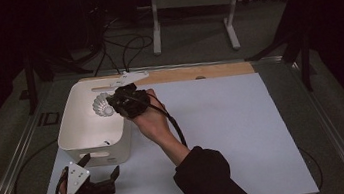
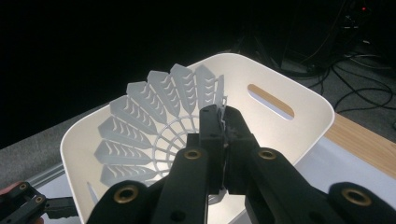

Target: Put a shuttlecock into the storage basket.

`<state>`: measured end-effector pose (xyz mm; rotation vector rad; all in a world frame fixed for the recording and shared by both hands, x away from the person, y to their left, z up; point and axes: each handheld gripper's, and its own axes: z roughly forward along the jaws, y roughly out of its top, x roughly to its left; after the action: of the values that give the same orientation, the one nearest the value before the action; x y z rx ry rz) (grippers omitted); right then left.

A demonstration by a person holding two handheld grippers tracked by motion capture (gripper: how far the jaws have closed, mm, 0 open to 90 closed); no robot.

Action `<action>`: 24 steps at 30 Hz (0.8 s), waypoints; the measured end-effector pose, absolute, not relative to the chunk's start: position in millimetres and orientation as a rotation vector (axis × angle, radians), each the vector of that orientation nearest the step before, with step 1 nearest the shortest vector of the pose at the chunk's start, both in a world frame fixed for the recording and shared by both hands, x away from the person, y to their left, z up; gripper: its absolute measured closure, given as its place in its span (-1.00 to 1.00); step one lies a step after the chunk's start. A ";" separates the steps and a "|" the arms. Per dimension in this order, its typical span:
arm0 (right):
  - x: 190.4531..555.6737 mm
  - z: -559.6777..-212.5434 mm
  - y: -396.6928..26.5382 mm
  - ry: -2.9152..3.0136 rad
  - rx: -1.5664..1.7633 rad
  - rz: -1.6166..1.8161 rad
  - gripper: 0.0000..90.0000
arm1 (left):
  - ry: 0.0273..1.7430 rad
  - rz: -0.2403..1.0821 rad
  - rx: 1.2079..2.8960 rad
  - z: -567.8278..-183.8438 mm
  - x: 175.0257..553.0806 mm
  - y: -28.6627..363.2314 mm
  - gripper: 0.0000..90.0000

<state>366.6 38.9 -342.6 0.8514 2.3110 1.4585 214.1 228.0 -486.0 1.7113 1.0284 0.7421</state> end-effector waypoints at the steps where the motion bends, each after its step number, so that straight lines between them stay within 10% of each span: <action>1: 366.4 -342.5 39.4 2.310 0.853 1.454 0.97 | 1.029 0.741 1.711 -486.0 214.2 228.1 -1.00; 24: 373.2 -344.9 47.1 2.295 0.856 1.459 0.97 | 1.027 0.741 1.710 -485.8 213.7 228.1 -1.00</action>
<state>373.2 47.1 -344.9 0.8561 2.2953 1.4586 213.7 228.1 -485.8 1.7103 1.0266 0.7405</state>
